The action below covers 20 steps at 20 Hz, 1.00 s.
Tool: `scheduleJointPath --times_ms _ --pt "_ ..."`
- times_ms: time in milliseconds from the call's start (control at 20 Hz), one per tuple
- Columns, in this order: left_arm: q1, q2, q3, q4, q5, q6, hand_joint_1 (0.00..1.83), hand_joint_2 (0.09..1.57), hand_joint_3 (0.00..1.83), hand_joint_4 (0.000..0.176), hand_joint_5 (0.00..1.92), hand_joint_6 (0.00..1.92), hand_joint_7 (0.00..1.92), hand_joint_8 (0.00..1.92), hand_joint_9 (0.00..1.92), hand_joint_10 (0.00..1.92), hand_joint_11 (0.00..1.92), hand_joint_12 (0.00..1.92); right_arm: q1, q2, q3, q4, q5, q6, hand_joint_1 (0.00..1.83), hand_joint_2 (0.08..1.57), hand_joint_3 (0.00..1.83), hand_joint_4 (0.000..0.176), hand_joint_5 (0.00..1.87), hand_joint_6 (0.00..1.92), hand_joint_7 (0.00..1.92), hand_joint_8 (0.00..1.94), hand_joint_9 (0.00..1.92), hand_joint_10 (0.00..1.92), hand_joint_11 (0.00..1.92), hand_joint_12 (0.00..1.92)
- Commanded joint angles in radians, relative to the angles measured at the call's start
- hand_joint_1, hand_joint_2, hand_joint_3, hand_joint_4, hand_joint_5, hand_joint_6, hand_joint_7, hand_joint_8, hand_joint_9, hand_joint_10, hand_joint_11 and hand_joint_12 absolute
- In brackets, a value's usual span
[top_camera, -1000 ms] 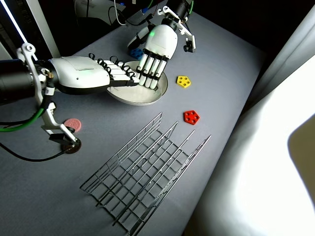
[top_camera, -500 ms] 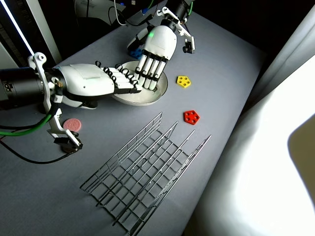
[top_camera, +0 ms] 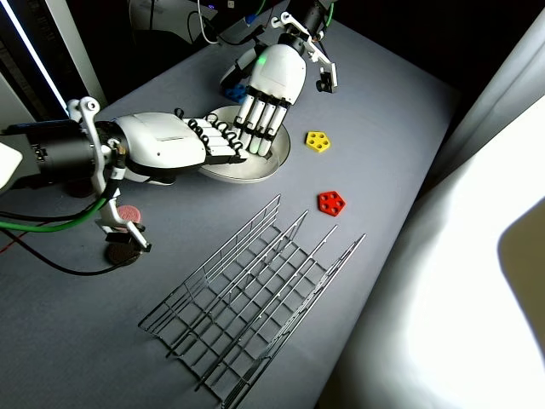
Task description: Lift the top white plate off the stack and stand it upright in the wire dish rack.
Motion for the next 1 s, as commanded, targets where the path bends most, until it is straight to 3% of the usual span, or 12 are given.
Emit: scheduleJointPath --times_ms 0,450,550,650,750,800,850,950 --pt "-0.014 -0.009 -0.007 -0.035 -0.027 -0.004 0.11 0.94 0.00 0.000 0.13 0.01 0.14 0.01 0.13 0.01 0.07 0.20 -0.007 0.004 0.001 0.040 0.068 -0.009 1.15 1.15 0.00 0.000 0.08 0.01 0.06 0.00 0.09 0.00 0.18 0.06" --pt "-0.014 -0.009 -0.007 -0.037 -0.027 -0.004 0.09 0.95 0.00 0.000 0.12 0.01 0.13 0.01 0.14 0.01 0.08 0.22 -0.029 -0.042 0.008 0.092 0.059 -0.009 1.21 1.13 0.00 0.000 0.13 0.00 0.15 0.01 0.19 0.01 0.26 0.09" --pt "-0.014 -0.009 -0.007 -0.037 -0.027 -0.005 0.09 0.95 0.00 0.000 0.14 0.01 0.15 0.01 0.15 0.01 0.09 0.23 -0.030 -0.051 0.009 0.096 0.059 -0.009 1.23 1.08 0.00 0.000 0.28 0.01 0.30 0.01 0.34 0.01 0.40 0.15" --pt "-0.014 -0.009 -0.007 -0.037 -0.027 -0.004 0.08 0.95 0.00 0.000 0.12 0.00 0.13 0.00 0.13 0.00 0.06 0.22 -0.032 -0.061 0.014 0.102 0.059 -0.009 1.24 1.04 0.00 0.000 0.54 0.02 0.55 0.02 0.58 0.02 0.60 0.24" --pt "-0.014 -0.009 -0.007 -0.037 -0.027 -0.005 0.08 0.95 0.00 0.000 0.12 0.00 0.14 0.01 0.13 0.00 0.06 0.22 -0.036 -0.069 0.017 0.112 0.058 -0.010 1.36 1.06 0.00 0.000 0.82 0.01 0.84 0.01 0.88 0.02 0.88 0.28" --pt "-0.014 -0.009 -0.007 -0.037 -0.027 -0.005 0.09 0.95 0.00 0.000 0.14 0.01 0.16 0.01 0.14 0.00 0.06 0.22 -0.039 -0.070 0.016 0.130 0.059 -0.044 1.47 1.04 0.00 0.000 0.94 0.78 1.12 0.30 1.09 0.53 1.04 1.02" --pt "-0.014 -0.009 -0.007 -0.037 -0.027 -0.004 0.09 0.95 0.00 0.000 0.14 0.01 0.16 0.01 0.15 0.01 0.07 0.23 -0.043 -0.070 0.014 0.152 0.059 -0.087 1.49 1.06 0.01 0.000 0.91 1.00 1.07 0.54 1.05 0.77 0.98 1.31" --pt "-0.015 -0.009 -0.007 -0.037 -0.027 -0.004 0.08 0.95 0.00 0.000 0.14 0.01 0.16 0.01 0.16 0.01 0.08 0.23 -0.045 -0.071 0.016 0.161 0.059 -0.090 1.50 1.05 0.00 0.000 1.00 0.95 1.10 0.54 1.11 0.70 0.98 1.32"
